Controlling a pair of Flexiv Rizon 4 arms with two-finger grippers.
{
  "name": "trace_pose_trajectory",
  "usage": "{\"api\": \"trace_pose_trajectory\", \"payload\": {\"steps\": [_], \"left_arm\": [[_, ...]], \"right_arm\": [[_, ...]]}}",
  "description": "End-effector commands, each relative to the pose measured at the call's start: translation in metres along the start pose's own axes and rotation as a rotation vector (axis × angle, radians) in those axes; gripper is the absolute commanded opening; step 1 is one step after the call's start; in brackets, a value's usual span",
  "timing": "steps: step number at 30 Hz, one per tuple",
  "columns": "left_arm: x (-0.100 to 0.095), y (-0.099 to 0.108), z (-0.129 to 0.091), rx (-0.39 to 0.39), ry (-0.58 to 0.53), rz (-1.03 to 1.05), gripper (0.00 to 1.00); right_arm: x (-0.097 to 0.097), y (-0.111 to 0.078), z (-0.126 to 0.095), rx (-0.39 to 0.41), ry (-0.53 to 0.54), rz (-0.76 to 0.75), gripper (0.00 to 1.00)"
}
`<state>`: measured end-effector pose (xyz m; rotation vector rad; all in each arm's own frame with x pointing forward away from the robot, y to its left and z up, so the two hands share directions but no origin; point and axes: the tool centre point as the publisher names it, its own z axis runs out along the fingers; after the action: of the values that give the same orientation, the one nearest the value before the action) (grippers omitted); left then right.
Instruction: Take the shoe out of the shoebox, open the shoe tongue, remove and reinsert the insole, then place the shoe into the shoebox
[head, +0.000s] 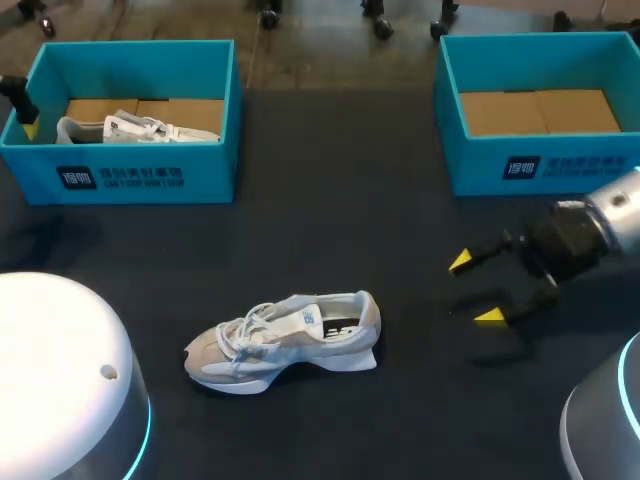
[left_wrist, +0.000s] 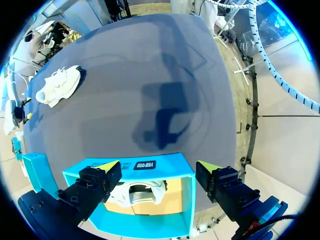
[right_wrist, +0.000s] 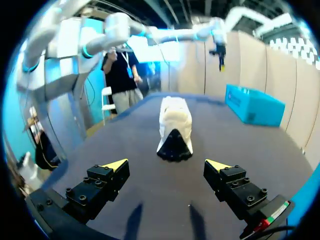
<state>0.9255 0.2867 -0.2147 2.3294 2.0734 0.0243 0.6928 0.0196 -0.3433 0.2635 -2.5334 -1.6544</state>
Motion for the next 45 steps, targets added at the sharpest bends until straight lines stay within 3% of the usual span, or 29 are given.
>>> {"api": "trace_pose_trajectory", "payload": {"steps": [1, 7, 26, 33, 45], "left_arm": [[0.000, -0.001, 0.000, -0.002, 0.002, 0.001, 1.00], [0.000, -0.001, 0.000, -0.002, 0.002, 0.001, 1.00], [0.000, -0.001, 0.000, -0.002, 0.002, 0.001, 1.00], [0.000, -0.001, 0.000, -0.002, 0.002, 0.001, 1.00], [0.000, -0.001, 0.000, -0.002, 0.002, 0.001, 1.00]], "right_arm": [[0.017, -0.008, -0.003, -0.206, -0.156, -0.038, 1.00], [0.012, -0.020, 0.009, -0.233, -0.167, -0.003, 1.00], [-0.001, -0.011, 0.048, -0.156, -0.170, 0.081, 1.00], [-0.005, -0.008, 0.081, -0.188, -0.155, 0.083, 1.00], [-0.004, -0.007, 0.083, -0.187, -0.148, 0.080, 1.00]]}}
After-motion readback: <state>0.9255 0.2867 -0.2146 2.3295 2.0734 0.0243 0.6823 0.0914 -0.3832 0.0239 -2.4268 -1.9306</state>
